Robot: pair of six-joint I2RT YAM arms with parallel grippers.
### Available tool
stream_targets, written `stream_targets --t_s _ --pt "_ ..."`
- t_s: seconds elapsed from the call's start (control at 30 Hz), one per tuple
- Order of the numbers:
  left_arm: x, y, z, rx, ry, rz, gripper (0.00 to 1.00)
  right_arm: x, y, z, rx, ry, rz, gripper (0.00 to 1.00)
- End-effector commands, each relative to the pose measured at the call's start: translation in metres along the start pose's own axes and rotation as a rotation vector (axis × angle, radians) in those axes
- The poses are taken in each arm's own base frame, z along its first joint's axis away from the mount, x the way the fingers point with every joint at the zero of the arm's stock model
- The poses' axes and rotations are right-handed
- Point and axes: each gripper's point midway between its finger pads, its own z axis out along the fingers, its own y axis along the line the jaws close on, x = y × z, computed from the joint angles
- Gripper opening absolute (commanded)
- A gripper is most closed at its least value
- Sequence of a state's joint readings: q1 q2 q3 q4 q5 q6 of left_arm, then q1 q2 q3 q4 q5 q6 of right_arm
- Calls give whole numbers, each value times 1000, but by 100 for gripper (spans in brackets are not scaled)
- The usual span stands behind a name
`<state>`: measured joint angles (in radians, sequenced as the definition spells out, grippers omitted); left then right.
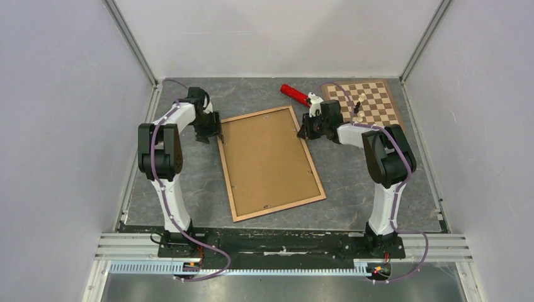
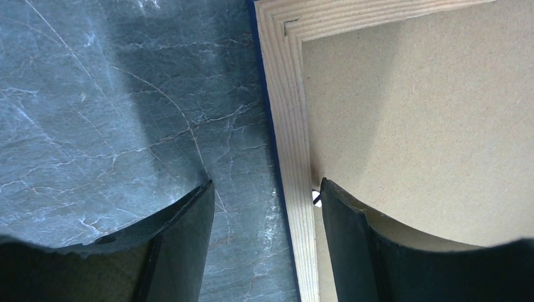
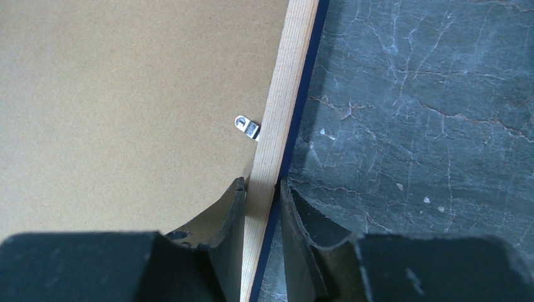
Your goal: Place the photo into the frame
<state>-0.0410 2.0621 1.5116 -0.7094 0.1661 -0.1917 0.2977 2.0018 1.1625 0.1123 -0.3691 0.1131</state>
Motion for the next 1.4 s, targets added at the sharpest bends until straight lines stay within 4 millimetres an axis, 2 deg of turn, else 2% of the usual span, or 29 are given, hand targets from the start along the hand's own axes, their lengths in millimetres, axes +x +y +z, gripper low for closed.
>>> stream_targets --t_s 0.0,0.13,0.27,0.5,0.83,1.13,1.37 --pt "0 -13 10 38 10 -66 69 40 -8 2 25 108 28 0" --pt "7 -21 7 42 10 -71 69 41 -9 2 25 111 29 0" --pt "6 -22 4 22 -8 -69 67 42 -8 2 25 113 30 0" --pt "10 -11 9 -30 -3 -47 57 40 -8 1 23 107 28 0" --pt "20 -4 -2 -50 -30 -14 45 42 -8 1 19 112 32 0" --pt "22 -9 -12 -25 -46 -5 36 40 -8 0 23 106 32 0" --pt "20 -19 -15 20 -43 20 35 39 -9 1 25 105 30 0"
